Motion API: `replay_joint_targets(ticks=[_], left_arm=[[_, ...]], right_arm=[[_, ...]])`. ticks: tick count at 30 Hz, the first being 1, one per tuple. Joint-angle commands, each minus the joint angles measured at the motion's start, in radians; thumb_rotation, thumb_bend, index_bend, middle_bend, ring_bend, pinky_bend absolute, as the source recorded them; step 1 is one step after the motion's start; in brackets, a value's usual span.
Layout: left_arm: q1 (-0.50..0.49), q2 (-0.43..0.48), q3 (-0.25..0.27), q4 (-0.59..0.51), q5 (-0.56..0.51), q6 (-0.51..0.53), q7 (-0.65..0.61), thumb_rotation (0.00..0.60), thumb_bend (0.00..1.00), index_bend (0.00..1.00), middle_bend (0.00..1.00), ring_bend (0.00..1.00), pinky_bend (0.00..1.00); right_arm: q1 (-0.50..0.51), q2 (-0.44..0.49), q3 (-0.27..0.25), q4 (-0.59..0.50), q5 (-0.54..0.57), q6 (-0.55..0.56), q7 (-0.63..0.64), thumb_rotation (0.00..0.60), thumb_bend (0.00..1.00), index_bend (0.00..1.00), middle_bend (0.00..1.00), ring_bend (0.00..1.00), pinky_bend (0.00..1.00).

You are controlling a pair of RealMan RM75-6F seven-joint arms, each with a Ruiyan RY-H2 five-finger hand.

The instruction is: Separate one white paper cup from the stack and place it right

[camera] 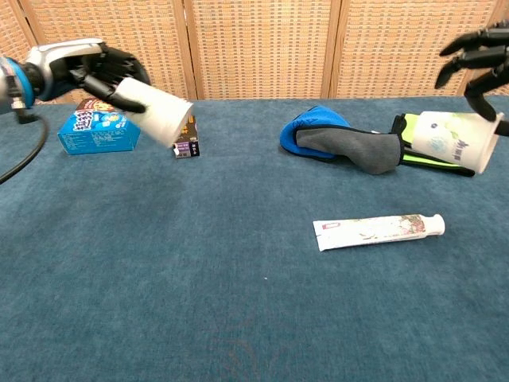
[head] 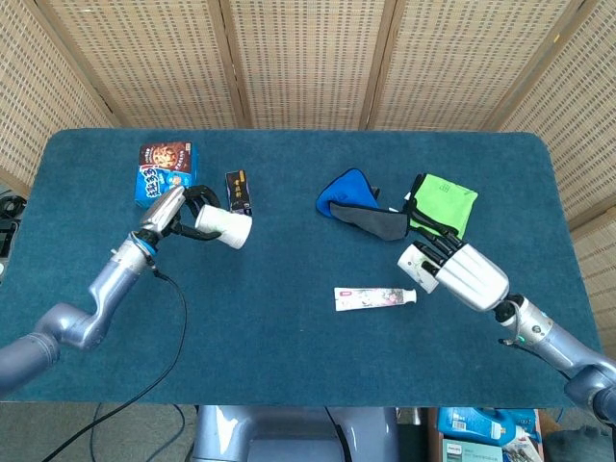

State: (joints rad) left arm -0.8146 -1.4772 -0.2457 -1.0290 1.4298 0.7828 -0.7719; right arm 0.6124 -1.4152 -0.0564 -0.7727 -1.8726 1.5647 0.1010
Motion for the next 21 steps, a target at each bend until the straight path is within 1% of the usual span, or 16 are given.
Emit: replay_joint_targets(ticks=[1, 5, 9, 10, 11, 12, 13, 14, 15, 16, 17, 18, 19, 21], left_arm=[[0.042, 0.050, 0.078, 0.050, 0.048, 0.060, 0.178, 0.600, 0.21, 0.46, 0.50, 0.48, 0.50], [0.058, 0.045, 0.112, 0.071, 0.049, 0.063, 0.297, 0.600, 0.21, 0.46, 0.50, 0.48, 0.50], [0.074, 0.022, 0.123, 0.084, 0.028, 0.071, 0.349, 0.600, 0.22, 0.46, 0.50, 0.48, 0.50], [0.077, 0.015, 0.125, 0.091, 0.025, 0.075, 0.363, 0.600, 0.22, 0.46, 0.50, 0.48, 0.50], [0.080, 0.007, 0.129, 0.099, 0.022, 0.079, 0.378, 0.600, 0.22, 0.46, 0.50, 0.48, 0.50], [0.083, 0.002, 0.132, 0.103, 0.021, 0.081, 0.386, 0.600, 0.22, 0.46, 0.48, 0.46, 0.50], [0.086, -0.001, 0.136, 0.105, 0.021, 0.081, 0.391, 0.600, 0.22, 0.43, 0.41, 0.40, 0.49], [0.087, -0.002, 0.142, 0.103, 0.021, 0.077, 0.392, 0.600, 0.22, 0.38, 0.33, 0.33, 0.45], [0.087, 0.001, 0.147, 0.099, 0.021, 0.070, 0.390, 0.600, 0.22, 0.26, 0.19, 0.20, 0.37], [0.088, 0.004, 0.150, 0.094, 0.020, 0.065, 0.388, 0.600, 0.22, 0.15, 0.09, 0.10, 0.29], [0.088, 0.008, 0.152, 0.089, 0.019, 0.060, 0.387, 0.600, 0.21, 0.08, 0.04, 0.05, 0.22], [0.088, 0.013, 0.153, 0.082, 0.017, 0.055, 0.386, 0.600, 0.21, 0.02, 0.00, 0.01, 0.14], [0.090, 0.025, 0.154, 0.064, 0.013, 0.051, 0.383, 0.600, 0.21, 0.00, 0.00, 0.00, 0.08], [0.102, 0.053, 0.147, 0.028, 0.006, 0.075, 0.378, 0.600, 0.21, 0.00, 0.00, 0.00, 0.03]], right_arm=[[-0.018, -0.012, -0.008, 0.019, 0.036, -0.055, 0.000, 0.600, 0.68, 0.68, 0.39, 0.20, 0.29], [-0.027, -0.011, -0.013, 0.020, 0.055, -0.098, -0.016, 0.600, 0.68, 0.68, 0.38, 0.20, 0.29], [-0.035, -0.006, -0.017, 0.015, 0.067, -0.121, -0.036, 0.600, 0.68, 0.68, 0.37, 0.20, 0.29], [-0.037, -0.004, -0.018, 0.012, 0.070, -0.128, -0.044, 0.600, 0.68, 0.66, 0.36, 0.20, 0.29], [-0.039, 0.000, -0.018, 0.008, 0.074, -0.137, -0.059, 0.600, 0.63, 0.60, 0.33, 0.20, 0.29], [-0.041, 0.003, -0.016, 0.003, 0.081, -0.146, -0.074, 0.600, 0.55, 0.54, 0.31, 0.19, 0.28], [-0.044, 0.008, -0.013, -0.006, 0.090, -0.157, -0.092, 0.600, 0.38, 0.42, 0.27, 0.18, 0.25], [-0.048, 0.013, -0.007, -0.021, 0.103, -0.171, -0.111, 0.600, 0.19, 0.30, 0.21, 0.15, 0.21], [-0.051, 0.021, -0.001, -0.043, 0.118, -0.185, -0.126, 0.600, 0.09, 0.24, 0.17, 0.12, 0.17], [-0.053, 0.026, 0.003, -0.059, 0.128, -0.193, -0.135, 0.600, 0.02, 0.16, 0.13, 0.08, 0.12], [-0.055, 0.033, 0.008, -0.077, 0.136, -0.198, -0.143, 0.600, 0.00, 0.12, 0.10, 0.04, 0.08], [-0.057, 0.039, 0.013, -0.095, 0.144, -0.200, -0.150, 0.600, 0.00, 0.10, 0.08, 0.03, 0.07], [-0.061, 0.051, 0.023, -0.128, 0.156, -0.197, -0.164, 0.600, 0.00, 0.09, 0.07, 0.02, 0.06], [-0.077, 0.080, 0.041, -0.192, 0.171, -0.165, -0.177, 0.600, 0.00, 0.09, 0.05, 0.01, 0.04]])
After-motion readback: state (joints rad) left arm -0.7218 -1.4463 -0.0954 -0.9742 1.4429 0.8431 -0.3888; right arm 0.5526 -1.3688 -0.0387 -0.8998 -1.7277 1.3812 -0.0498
